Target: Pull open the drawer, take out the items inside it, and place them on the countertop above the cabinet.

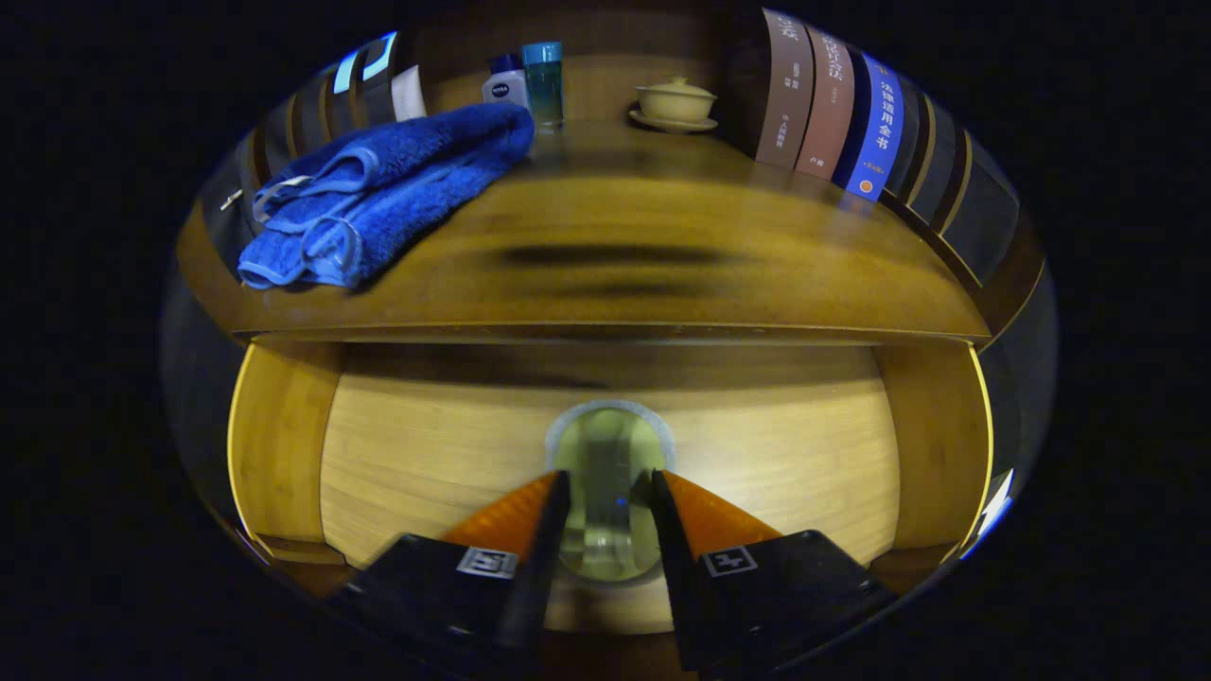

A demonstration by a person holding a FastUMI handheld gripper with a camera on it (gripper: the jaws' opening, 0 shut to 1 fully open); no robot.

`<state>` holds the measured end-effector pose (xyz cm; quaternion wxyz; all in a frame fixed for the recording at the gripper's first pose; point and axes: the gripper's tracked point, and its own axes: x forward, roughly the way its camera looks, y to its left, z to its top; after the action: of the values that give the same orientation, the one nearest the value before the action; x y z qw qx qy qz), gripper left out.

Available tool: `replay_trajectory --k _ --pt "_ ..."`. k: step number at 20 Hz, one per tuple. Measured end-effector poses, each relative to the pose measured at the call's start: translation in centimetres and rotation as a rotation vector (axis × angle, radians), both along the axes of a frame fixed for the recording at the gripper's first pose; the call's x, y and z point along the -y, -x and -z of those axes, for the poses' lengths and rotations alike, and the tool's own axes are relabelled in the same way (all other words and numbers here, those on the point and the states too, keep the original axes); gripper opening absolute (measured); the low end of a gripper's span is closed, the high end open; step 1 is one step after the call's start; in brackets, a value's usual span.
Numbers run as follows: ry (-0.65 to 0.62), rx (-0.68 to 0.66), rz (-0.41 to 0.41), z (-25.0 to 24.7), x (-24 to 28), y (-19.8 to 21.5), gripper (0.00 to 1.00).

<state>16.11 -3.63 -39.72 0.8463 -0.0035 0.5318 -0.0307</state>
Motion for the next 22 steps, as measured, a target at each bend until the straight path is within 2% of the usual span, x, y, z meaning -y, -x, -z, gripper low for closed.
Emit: replay_trajectory --k 1,9,18,22 --pt "0.006 -0.007 -0.005 0.0 0.0 0.2 0.25" --pt "0.003 0.03 -0.021 -1.1 -0.2 0.6 0.27" --pt "0.011 0.25 -0.039 -9.3 -0.5 2.3 0.26" --pt "0.0 0.345 -0.026 -13.4 -0.3 1.9 0.27"
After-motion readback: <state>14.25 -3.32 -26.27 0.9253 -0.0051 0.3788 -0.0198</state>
